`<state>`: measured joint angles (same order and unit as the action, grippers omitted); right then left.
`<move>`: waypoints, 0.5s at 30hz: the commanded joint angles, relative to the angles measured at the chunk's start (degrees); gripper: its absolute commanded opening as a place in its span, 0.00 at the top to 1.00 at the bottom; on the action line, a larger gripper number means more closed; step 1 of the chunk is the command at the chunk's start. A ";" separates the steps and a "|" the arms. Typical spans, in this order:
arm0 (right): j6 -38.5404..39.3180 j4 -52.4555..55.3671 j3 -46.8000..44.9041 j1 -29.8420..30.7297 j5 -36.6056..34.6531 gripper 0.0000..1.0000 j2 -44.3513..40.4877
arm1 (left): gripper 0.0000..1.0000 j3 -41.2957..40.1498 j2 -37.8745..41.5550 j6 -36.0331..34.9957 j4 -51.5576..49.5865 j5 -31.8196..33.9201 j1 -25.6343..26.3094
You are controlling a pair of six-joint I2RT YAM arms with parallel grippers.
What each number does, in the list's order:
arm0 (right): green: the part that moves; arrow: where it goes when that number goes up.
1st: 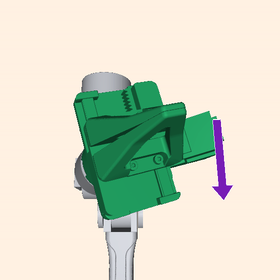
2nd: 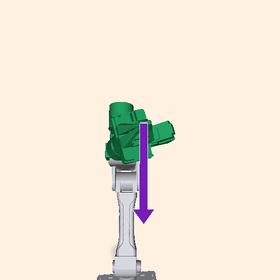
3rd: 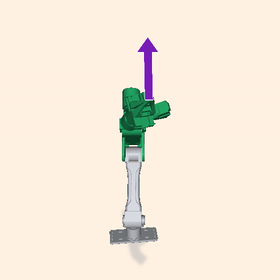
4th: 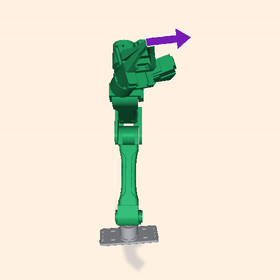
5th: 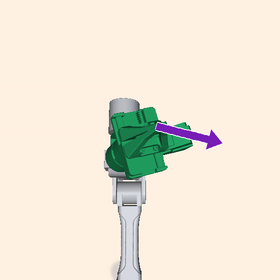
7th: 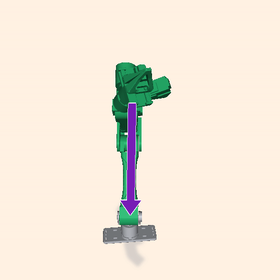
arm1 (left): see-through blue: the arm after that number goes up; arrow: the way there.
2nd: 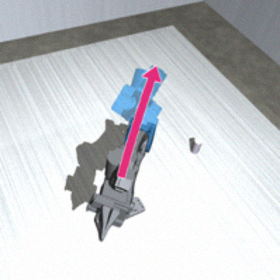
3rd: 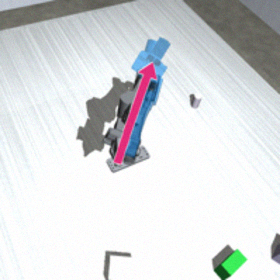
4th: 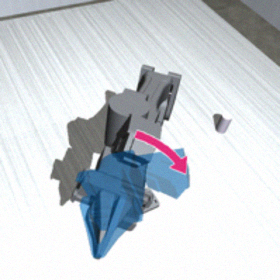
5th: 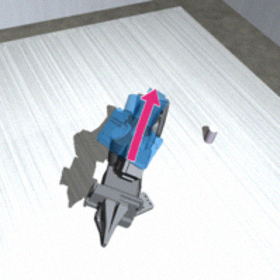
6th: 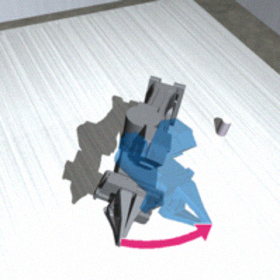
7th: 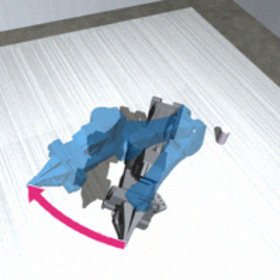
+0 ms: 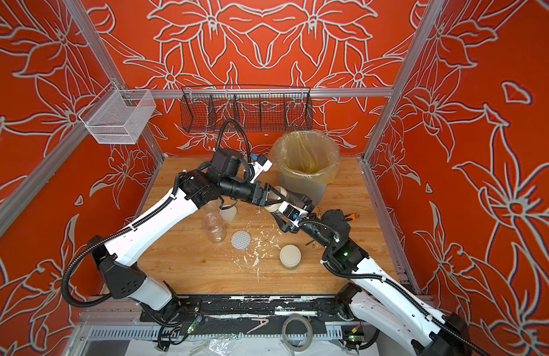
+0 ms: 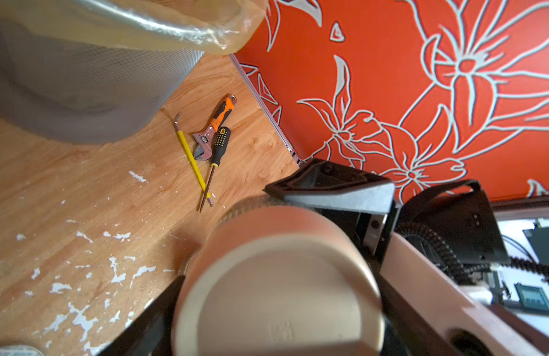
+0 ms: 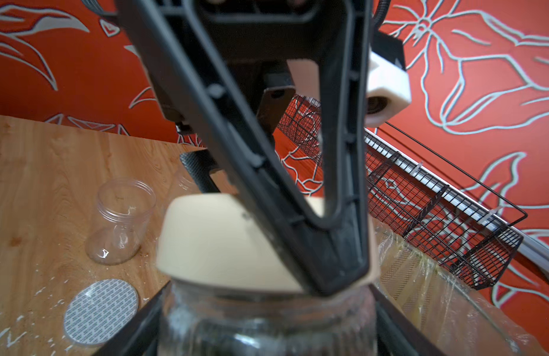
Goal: Empty moldy tea leaves from jars
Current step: Unscrew the lid from the jar.
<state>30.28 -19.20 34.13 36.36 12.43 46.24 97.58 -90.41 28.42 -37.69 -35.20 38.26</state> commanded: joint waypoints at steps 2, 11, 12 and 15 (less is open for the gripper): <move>5.81 -3.34 0.94 -0.24 -3.69 0.73 -0.56 | 0.55 2.15 0.67 13.28 -3.73 9.93 -1.17; 6.49 -3.15 0.24 -0.23 -4.35 0.74 -0.52 | 0.57 3.76 0.26 20.12 -3.30 11.41 -1.17; 6.25 -3.30 0.15 -0.21 -4.25 0.74 -0.62 | 0.57 3.99 0.23 19.83 -3.63 11.82 -1.17; 4.49 -3.29 0.24 -0.24 -4.12 0.74 -1.40 | 0.57 4.34 0.71 18.35 -4.56 15.47 -1.17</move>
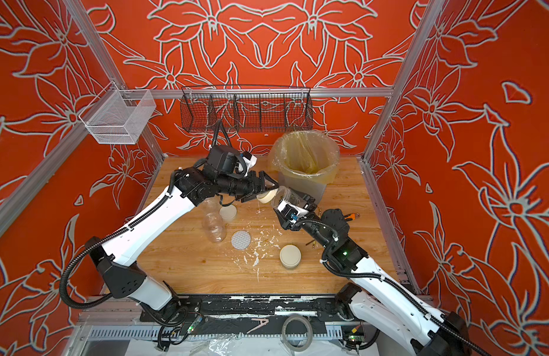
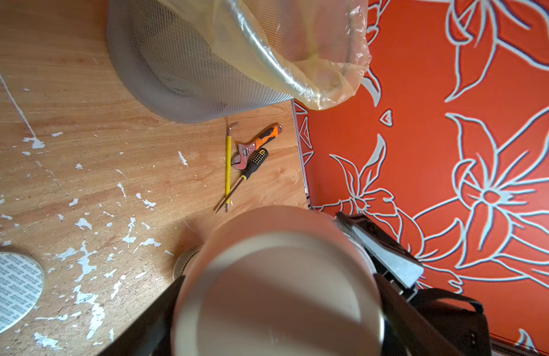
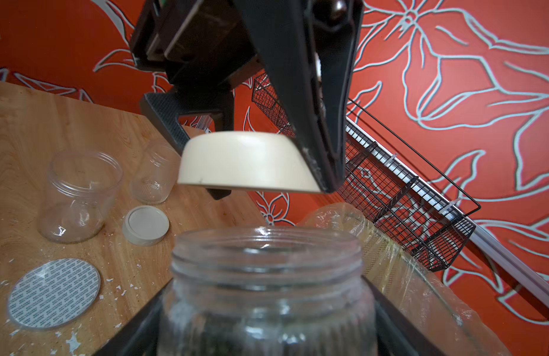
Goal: Empty moldy tea leaves from jars
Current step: Unscrew the lid from the jar, then place the lid at the center of the board.
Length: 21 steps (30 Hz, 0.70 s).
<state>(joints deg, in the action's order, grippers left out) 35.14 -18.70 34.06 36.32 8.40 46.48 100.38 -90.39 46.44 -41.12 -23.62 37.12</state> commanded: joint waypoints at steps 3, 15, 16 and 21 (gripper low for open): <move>-5.65 -4.45 0.21 -0.19 -0.31 0.74 -3.39 | 0.57 0.85 1.65 -2.98 -1.91 10.05 -0.03; -33.58 15.53 7.15 -0.15 -6.66 0.74 -12.35 | 0.57 -14.49 2.04 -16.87 8.26 27.23 -0.03; -35.48 17.12 7.76 -0.19 -6.09 0.74 -12.70 | 0.57 -15.44 1.13 -17.01 9.36 27.54 -0.03; -41.40 25.78 11.61 -0.19 -2.93 0.74 -12.63 | 0.58 -17.05 -4.62 -16.82 12.11 30.28 -0.03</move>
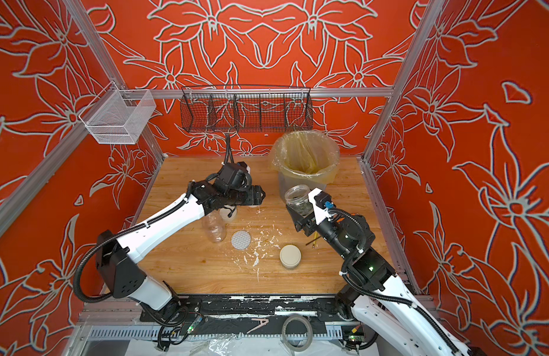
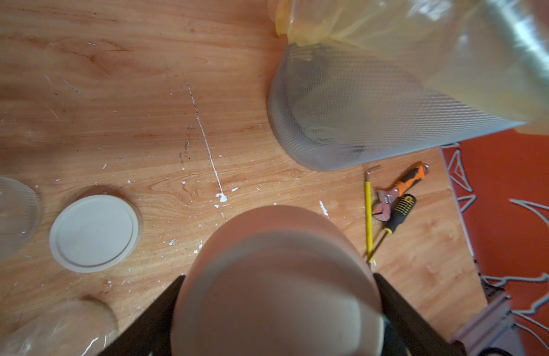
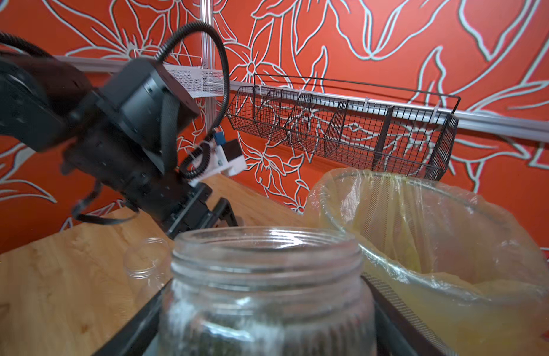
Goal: Empty moldy tea leaves from jars
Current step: Place the lid at the center of the board.
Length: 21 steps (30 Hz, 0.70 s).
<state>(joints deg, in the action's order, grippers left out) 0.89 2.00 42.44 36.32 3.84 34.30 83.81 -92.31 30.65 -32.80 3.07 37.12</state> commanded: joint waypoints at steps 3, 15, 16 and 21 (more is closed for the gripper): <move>-8.43 8.82 5.21 -0.19 3.17 0.74 0.32 | 0.58 -0.80 -6.29 -0.74 5.49 4.29 -0.03; -9.02 12.90 6.26 -0.18 4.60 0.75 0.47 | 0.58 0.56 -19.40 1.11 6.39 6.91 -0.12; -8.98 13.02 6.17 -0.19 4.44 0.75 0.42 | 0.58 0.65 -20.34 1.07 6.43 6.86 -0.12; -9.05 13.10 5.99 -0.19 4.16 0.75 0.59 | 0.58 0.74 -23.51 0.94 6.43 6.50 -0.38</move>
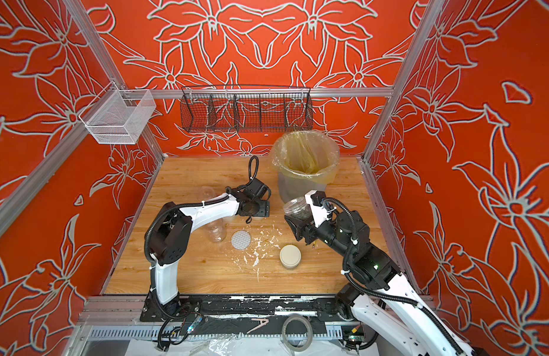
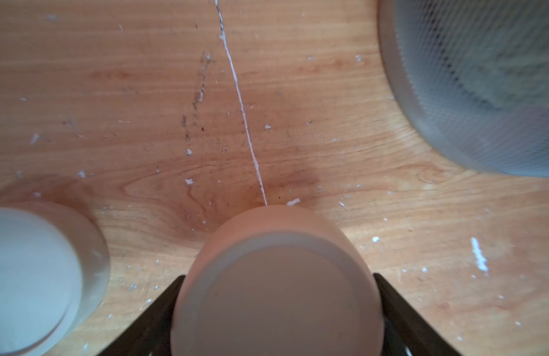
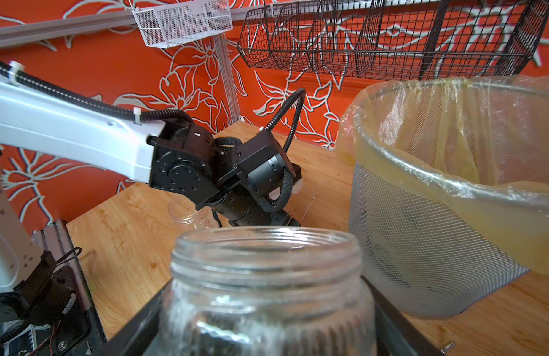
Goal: Empty moldy tea leaves from jars
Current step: Place the lid at the center of the board.
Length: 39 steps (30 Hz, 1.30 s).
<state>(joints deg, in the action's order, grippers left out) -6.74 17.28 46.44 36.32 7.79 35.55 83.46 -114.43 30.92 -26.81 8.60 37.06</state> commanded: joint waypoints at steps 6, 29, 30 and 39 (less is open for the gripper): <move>-1.48 -2.13 2.54 -0.19 0.54 0.75 -0.03 | 0.58 0.09 -3.73 1.31 0.41 0.12 -1.02; -3.16 -2.43 4.10 -0.17 0.75 0.75 1.49 | 0.03 -2.59 -1.28 2.24 -1.13 0.54 -1.55; -3.11 -2.52 4.19 -0.19 0.73 0.75 1.59 | 0.03 -2.68 -0.68 2.18 -1.27 0.54 -1.55; -3.24 -4.13 3.36 -0.19 -0.14 0.75 2.30 | 0.03 -5.81 12.66 2.37 -0.37 -4.10 -1.55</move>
<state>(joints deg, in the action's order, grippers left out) -8.97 17.30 48.18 36.32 7.86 38.15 77.80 -108.49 32.49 -27.46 6.90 35.92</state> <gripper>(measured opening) 0.835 0.975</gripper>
